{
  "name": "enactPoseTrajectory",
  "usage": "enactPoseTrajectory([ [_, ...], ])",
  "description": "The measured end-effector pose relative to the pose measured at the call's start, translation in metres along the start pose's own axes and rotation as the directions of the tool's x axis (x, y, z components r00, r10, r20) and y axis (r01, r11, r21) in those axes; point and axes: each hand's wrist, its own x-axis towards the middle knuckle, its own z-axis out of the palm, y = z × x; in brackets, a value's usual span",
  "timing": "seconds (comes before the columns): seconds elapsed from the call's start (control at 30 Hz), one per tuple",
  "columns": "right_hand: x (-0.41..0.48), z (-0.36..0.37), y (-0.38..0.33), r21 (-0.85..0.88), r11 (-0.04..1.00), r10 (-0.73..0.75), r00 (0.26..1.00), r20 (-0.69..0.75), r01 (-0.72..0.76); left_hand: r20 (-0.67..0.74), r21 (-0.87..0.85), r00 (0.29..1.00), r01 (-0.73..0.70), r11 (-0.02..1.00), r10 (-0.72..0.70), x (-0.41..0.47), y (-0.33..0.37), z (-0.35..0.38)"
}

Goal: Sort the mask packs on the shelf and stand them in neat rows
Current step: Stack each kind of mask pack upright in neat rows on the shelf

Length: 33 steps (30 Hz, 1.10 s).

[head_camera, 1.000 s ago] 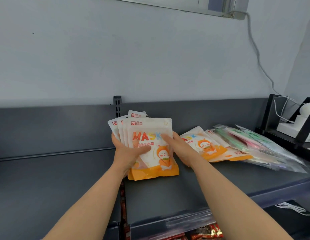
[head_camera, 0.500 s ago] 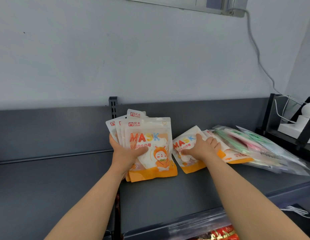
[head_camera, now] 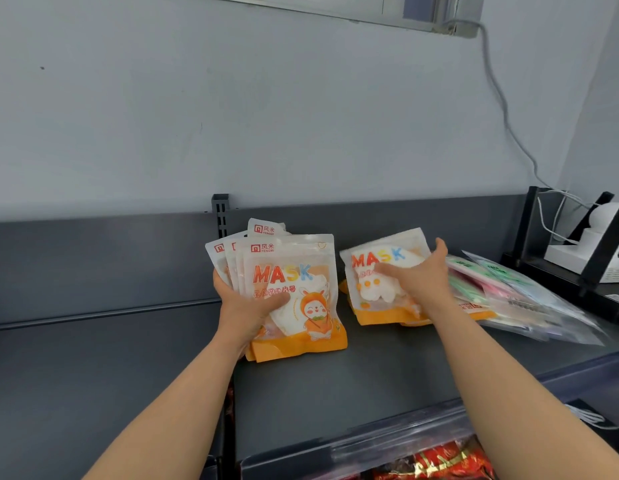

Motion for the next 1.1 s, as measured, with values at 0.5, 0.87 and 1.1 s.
enactPoseTrajectory([
  [0.5, -0.046, 0.077, 0.002, 0.140, 0.977, 0.090, 0.912, 0.400, -0.158, 0.075, -0.065, 0.997, -0.017, 0.998, 0.022, -0.009, 0.007, 0.003],
  [0.87, -0.035, 0.106, -0.008, 0.419, 0.830, -0.109, 0.628, 0.770, -0.369, 0.216, 0.185, 0.976, -0.002, 0.983, -0.038, 0.018, 0.020, -0.025],
  [1.1, -0.024, 0.109, -0.028, 0.510, 0.802, -0.217, 0.644, 0.733, -0.310, 0.464, 0.140, 0.886, -0.074, 0.987, 0.000, 0.023, 0.037, -0.031],
])
